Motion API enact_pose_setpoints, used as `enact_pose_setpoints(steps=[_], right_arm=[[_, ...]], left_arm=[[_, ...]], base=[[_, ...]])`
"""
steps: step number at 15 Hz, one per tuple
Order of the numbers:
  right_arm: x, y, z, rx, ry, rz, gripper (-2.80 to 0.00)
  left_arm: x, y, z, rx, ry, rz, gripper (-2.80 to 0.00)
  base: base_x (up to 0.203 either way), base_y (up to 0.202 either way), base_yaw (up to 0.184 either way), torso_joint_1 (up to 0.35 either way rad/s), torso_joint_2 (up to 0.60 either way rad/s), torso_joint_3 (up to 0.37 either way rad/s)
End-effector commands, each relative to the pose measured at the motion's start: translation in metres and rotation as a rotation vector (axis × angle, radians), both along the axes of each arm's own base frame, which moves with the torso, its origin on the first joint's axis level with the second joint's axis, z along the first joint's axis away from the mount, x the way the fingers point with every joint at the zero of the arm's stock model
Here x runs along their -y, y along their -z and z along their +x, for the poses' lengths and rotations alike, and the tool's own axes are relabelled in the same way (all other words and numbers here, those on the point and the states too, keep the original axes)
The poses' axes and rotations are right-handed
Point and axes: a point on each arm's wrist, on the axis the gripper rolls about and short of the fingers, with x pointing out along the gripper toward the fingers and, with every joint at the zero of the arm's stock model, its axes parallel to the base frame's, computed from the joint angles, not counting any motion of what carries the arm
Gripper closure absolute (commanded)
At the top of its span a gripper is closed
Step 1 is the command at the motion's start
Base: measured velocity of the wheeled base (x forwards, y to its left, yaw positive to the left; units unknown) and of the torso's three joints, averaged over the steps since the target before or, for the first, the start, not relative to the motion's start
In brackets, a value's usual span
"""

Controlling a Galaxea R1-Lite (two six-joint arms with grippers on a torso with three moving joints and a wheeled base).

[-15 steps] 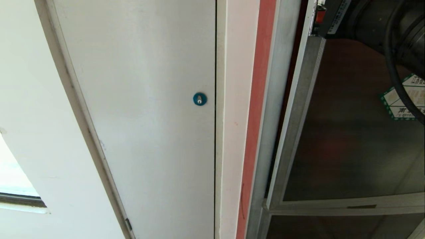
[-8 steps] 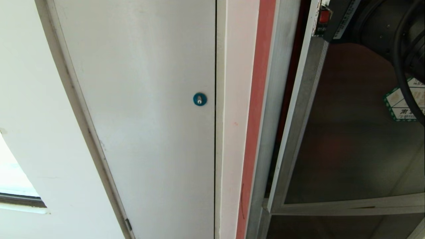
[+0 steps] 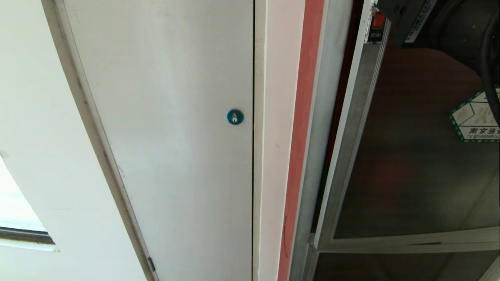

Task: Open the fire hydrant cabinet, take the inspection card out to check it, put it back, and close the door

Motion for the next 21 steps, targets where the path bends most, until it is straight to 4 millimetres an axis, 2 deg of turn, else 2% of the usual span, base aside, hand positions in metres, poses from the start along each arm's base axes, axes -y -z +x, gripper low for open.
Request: enact_pose_setpoints(steps=[1, 4, 5, 8, 11, 14, 18, 21], right_arm=[[0.012, 0.001, -0.014, 0.003, 0.003, 0.002, -2.80], [0.037, 0.004, -0.041, 0.016, 0.012, 0.017, -2.80], [0.047, 0.005, -0.051, 0.017, 0.021, 0.019, 0.00], [0.077, 0.012, -0.075, -0.014, 0.076, -0.002, 0.00], [0.109, 0.031, -0.103, -0.091, 0.160, -0.053, 0.00], [0.137, 0.039, -0.127, -0.114, 0.343, -0.053, 0.00], [0.158, 0.052, -0.199, -0.032, 0.525, -0.001, 0.00], [0.159, 0.091, -0.238, -0.065, 0.605, -0.009, 0.00]], left_arm=[[0.000, 0.008, 0.002, -0.030, 0.000, 0.001, 0.00], [0.000, 0.008, 0.002, -0.030, 0.000, 0.001, 0.00], [0.000, 0.008, 0.002, -0.030, 0.000, 0.001, 0.00], [0.000, 0.008, 0.002, -0.030, 0.000, 0.001, 0.00], [0.000, 0.008, 0.002, -0.030, 0.000, 0.001, 0.00], [0.000, 0.008, 0.002, -0.030, 0.000, 0.001, 0.00], [0.000, 0.008, 0.002, -0.030, 0.000, 0.001, 0.00], [0.000, 0.008, 0.002, -0.030, 0.000, 0.001, 0.00]], base=[[0.000, 0.000, 0.000, 0.000, 0.00, 0.000], [0.000, 0.000, 0.000, 0.000, 0.00, 0.000], [0.000, 0.000, 0.000, 0.000, 0.00, 0.000], [0.000, 0.000, 0.000, 0.000, 0.00, 0.000], [0.000, 0.000, 0.000, 0.000, 0.00, 0.000], [0.000, 0.000, 0.000, 0.000, 0.00, 0.000], [0.000, 0.000, 0.000, 0.000, 0.00, 0.000], [0.000, 0.000, 0.000, 0.000, 0.00, 0.000]])
